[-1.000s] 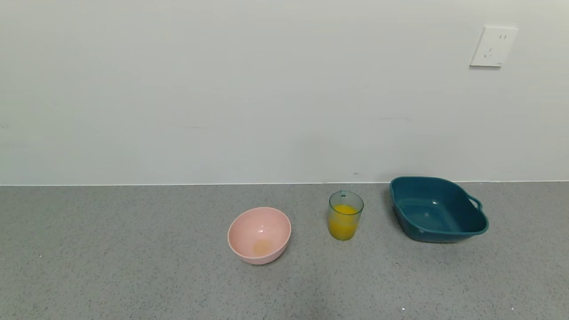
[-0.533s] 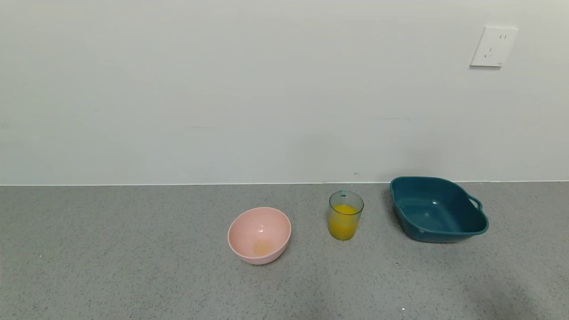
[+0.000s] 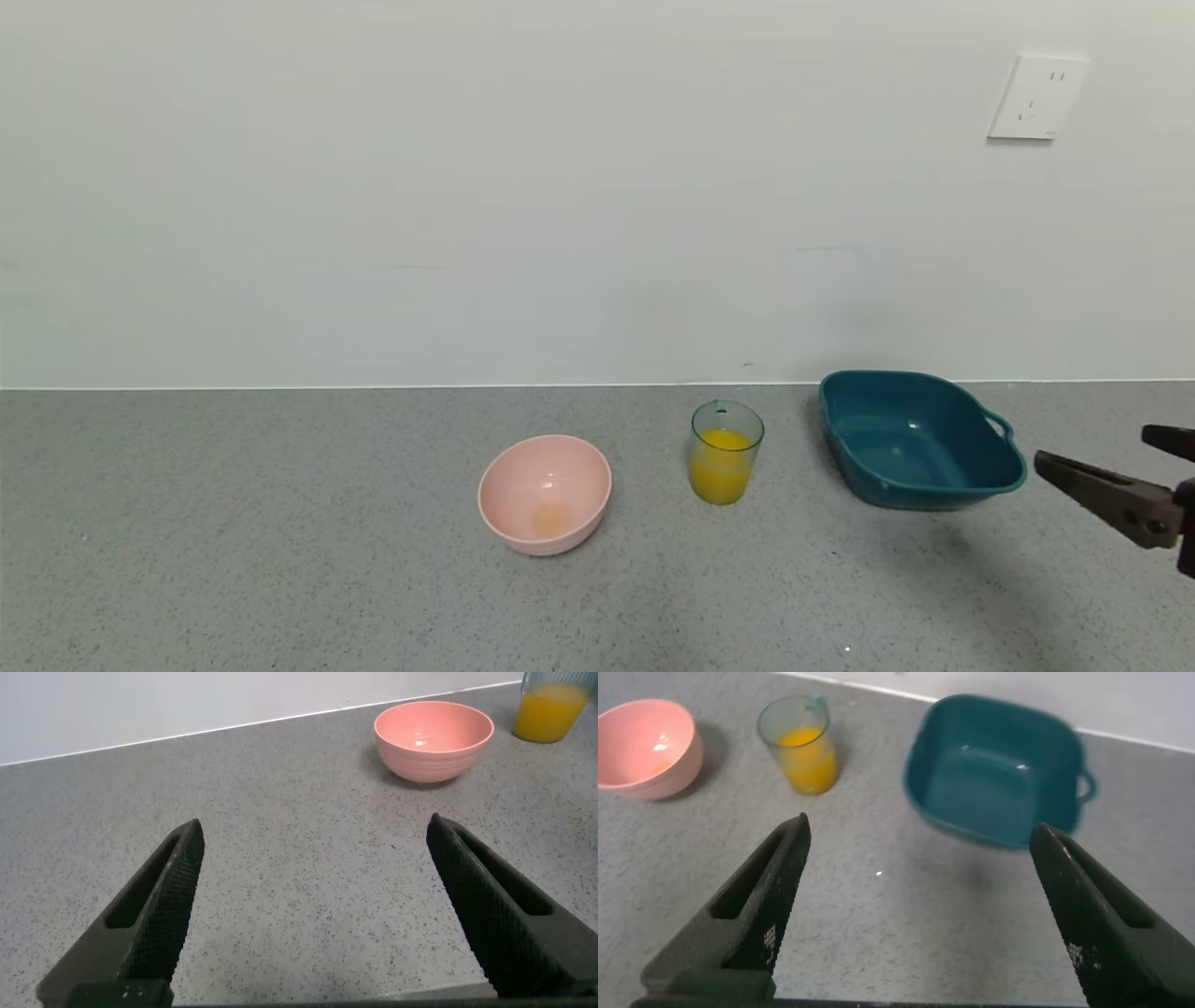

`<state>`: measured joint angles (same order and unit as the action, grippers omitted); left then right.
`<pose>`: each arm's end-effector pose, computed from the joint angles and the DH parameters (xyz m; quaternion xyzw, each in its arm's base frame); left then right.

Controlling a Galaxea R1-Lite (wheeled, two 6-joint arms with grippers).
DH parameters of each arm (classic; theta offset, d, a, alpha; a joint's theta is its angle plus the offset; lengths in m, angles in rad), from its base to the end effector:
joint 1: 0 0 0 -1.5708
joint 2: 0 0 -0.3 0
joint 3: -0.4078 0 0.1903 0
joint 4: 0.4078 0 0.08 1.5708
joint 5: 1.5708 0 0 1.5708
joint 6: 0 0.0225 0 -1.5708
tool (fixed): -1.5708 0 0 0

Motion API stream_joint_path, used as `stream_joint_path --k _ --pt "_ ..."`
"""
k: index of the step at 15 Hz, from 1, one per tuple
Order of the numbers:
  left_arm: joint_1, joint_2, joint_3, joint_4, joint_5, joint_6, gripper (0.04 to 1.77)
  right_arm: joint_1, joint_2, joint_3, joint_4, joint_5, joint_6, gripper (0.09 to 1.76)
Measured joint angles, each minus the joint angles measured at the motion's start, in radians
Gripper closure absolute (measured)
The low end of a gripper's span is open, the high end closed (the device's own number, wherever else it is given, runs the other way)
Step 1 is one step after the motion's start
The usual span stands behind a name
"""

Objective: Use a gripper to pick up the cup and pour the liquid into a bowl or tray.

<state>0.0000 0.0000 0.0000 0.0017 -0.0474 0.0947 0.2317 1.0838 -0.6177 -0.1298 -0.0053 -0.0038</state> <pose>-0.0228 -0.0011 0.0753 0.0473 -0.0003 -0.0237 0.9986 0.1425 0.0335 0.2202 -0.0216 0.1660 0.1117 0.9795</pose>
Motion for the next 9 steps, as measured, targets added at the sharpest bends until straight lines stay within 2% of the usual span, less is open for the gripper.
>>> stream_joint_path --k 5,9 --pt "0.0 0.0 0.0 0.0 0.0 0.0 0.09 0.168 0.177 0.005 -0.069 -0.093 0.109 0.14" --pt "0.0 0.0 0.0 0.0 0.0 0.0 0.09 0.239 0.339 0.011 -0.215 -0.134 0.132 0.14"
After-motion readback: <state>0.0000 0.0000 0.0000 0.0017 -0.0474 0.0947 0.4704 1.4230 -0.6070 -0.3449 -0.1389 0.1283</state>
